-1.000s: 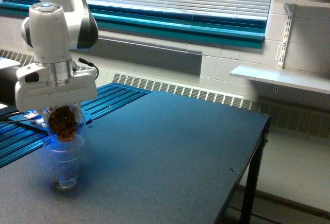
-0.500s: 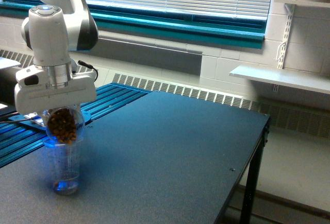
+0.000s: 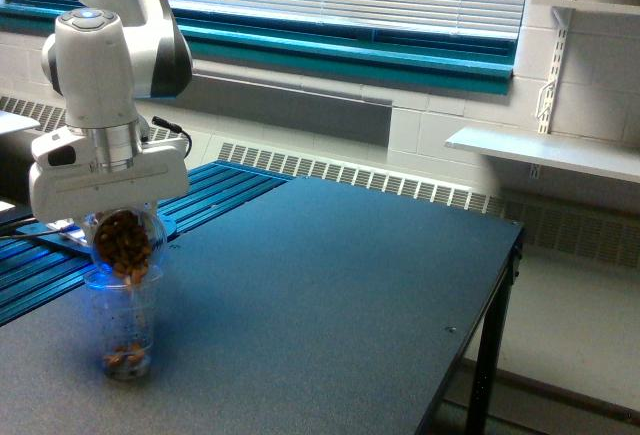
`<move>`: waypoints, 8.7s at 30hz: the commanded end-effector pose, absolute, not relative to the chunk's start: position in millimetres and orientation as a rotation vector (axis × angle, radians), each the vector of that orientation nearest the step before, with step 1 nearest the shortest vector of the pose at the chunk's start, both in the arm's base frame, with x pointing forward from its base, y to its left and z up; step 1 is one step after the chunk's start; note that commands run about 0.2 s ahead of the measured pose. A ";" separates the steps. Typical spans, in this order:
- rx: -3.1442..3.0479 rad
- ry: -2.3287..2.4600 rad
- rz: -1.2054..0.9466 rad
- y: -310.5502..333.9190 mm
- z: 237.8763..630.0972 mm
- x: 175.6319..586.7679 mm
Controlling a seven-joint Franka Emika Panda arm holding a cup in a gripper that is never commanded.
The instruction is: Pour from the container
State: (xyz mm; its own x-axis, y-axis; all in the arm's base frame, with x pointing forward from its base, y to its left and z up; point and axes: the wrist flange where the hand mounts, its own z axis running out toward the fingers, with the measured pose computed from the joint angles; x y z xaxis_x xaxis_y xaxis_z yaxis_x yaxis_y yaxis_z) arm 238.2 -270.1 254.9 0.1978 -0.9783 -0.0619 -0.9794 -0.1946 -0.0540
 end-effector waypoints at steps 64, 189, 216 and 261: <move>-2.412 1.877 0.042 -283.2 263.2 250.9; -2.532 1.807 0.164 -305.6 278.5 268.1; -2.550 1.801 0.225 -306.2 270.3 259.0; -2.614 1.724 0.279 -297.2 273.4 278.0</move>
State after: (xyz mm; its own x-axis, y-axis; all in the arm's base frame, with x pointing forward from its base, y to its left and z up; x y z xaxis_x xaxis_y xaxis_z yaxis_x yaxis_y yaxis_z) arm 276.1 -297.9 270.6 0.3683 -0.9189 -0.1413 -0.9181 -0.3834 0.1001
